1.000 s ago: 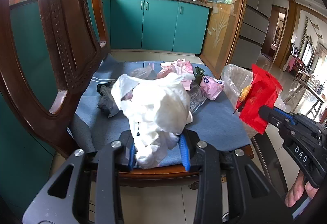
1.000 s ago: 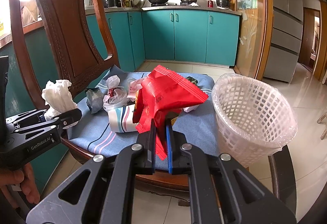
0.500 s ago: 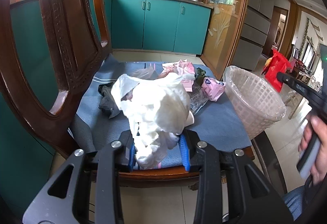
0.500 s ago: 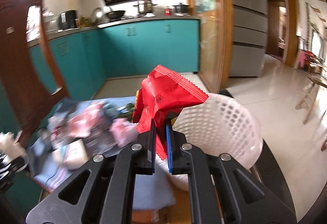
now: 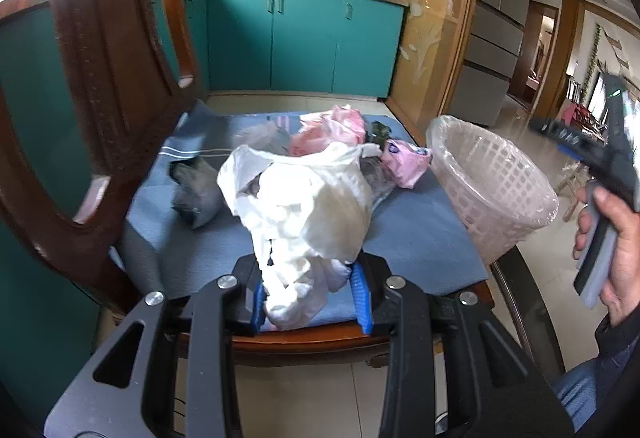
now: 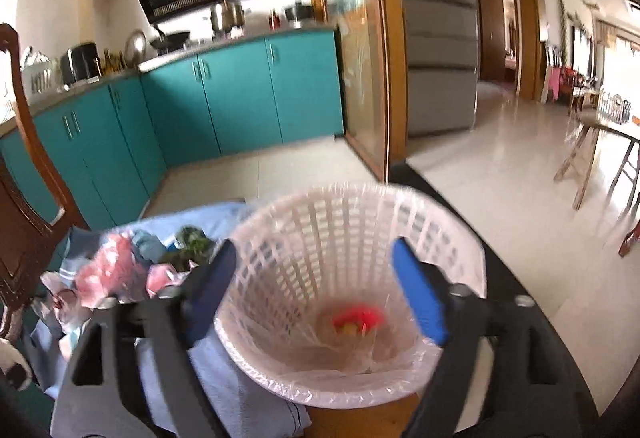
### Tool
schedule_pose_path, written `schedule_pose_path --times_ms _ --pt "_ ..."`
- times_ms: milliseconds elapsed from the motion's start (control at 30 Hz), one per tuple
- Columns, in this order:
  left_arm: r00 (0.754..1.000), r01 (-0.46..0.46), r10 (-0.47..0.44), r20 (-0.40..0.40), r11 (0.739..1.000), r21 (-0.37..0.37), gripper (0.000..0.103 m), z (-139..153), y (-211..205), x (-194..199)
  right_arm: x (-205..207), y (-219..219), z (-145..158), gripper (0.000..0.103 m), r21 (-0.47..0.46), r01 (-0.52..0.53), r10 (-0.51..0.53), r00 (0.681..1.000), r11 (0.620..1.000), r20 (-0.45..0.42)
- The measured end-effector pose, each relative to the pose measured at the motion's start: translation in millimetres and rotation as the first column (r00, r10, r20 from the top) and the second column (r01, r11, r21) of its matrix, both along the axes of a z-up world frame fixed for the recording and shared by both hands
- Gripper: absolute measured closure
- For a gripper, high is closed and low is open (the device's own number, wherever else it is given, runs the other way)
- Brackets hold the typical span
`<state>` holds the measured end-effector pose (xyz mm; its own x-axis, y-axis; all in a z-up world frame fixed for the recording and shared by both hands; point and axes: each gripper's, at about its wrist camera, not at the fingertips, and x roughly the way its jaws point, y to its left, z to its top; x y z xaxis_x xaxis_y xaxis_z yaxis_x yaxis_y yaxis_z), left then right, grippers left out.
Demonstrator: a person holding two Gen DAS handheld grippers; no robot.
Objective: Collect trash
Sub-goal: 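Carry the white tissue over the basket and open the left tool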
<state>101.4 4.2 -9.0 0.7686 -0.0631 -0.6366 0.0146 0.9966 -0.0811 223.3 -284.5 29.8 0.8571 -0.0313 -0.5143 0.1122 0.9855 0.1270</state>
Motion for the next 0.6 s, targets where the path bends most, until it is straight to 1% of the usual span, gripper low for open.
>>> schedule_pose_path --times_ms 67,133,267,367,433,500,533,600 --pt "1.0 0.026 -0.026 -0.008 1.0 -0.006 0.068 -2.3 -10.5 4.3 -12.5 0.9 6.5 0.019 0.022 -0.014 0.014 1.0 1.0 0.019" --pt "0.998 0.059 -0.059 -0.012 0.998 -0.015 0.068 -3.1 -23.6 10.4 -23.4 -2.9 12.3 0.014 0.046 -0.022 0.02 0.999 0.999 0.039" --pt "0.992 0.127 -0.128 -0.022 0.992 -0.019 0.068 -1.4 -58.3 28.8 -33.9 -9.8 22.1 0.01 0.083 -0.03 0.023 0.997 0.996 0.078" --pt "0.979 0.202 -0.203 -0.017 0.979 -0.022 0.068 6.8 -104.3 56.4 -33.9 -18.0 25.5 0.01 0.078 -0.013 0.006 0.996 0.997 0.089" --pt "0.969 0.247 -0.247 -0.019 0.968 -0.039 0.068 10.2 -133.2 76.6 -35.3 -28.4 28.0 0.01 0.086 0.02 -0.029 0.995 0.996 0.099" --pt "0.954 0.296 -0.298 -0.02 0.953 -0.062 0.067 14.0 -167.2 101.5 -40.8 -40.5 29.0 0.01 0.102 0.074 -0.087 0.988 0.992 0.126" --pt "0.949 0.315 -0.316 -0.014 0.947 -0.069 0.065 16.2 -183.1 113.3 -43.4 -48.8 30.0 0.01 0.108 0.109 -0.124 0.983 0.988 0.138" --pt "0.931 0.362 -0.364 -0.014 0.929 -0.079 0.045 16.5 -213.7 137.6 -42.5 -61.3 28.7 0.01 0.13 0.145 -0.162 0.978 0.981 0.132"
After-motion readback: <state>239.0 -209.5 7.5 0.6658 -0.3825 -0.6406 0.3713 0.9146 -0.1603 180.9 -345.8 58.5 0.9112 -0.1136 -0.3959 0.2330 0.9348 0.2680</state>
